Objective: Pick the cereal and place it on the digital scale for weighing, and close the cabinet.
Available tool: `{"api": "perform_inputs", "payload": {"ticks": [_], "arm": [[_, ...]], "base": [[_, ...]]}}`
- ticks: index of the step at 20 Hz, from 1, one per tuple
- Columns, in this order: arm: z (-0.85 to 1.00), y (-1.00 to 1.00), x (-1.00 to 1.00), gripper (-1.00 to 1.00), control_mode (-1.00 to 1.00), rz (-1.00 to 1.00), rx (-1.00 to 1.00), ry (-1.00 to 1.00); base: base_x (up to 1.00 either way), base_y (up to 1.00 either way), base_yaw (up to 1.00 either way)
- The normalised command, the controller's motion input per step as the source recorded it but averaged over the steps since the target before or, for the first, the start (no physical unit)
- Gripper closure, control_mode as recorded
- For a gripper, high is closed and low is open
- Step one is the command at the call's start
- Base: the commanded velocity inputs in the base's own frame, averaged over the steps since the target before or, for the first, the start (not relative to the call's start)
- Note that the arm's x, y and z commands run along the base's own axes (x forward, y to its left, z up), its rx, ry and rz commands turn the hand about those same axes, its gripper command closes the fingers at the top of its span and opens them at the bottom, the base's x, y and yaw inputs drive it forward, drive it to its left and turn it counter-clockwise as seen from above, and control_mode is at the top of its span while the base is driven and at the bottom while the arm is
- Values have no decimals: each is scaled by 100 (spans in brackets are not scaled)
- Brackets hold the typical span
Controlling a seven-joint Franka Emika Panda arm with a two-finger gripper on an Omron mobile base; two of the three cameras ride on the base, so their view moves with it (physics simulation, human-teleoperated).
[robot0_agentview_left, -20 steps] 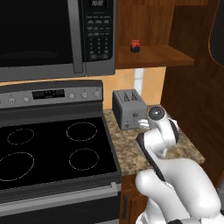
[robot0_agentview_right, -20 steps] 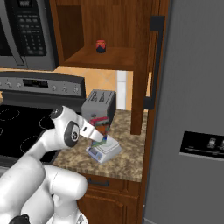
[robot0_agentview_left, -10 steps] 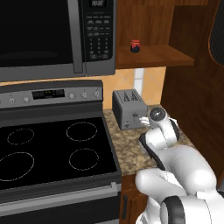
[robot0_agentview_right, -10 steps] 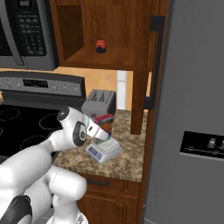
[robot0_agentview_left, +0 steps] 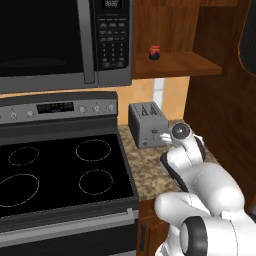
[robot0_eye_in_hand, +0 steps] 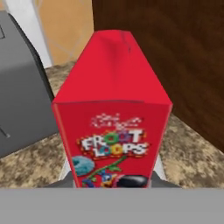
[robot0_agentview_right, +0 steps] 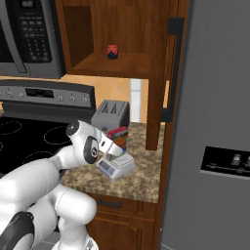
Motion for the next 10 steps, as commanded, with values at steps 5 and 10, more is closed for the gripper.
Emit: {"api": "perform_inputs", "payload": {"ticks": [5,10], "arm": [[-30,29,-6,-100,-100,0,0,0],[-26,3,0,-100,-100,0,0,0]], "base": [[0,0,0],[0,0,0]]}}
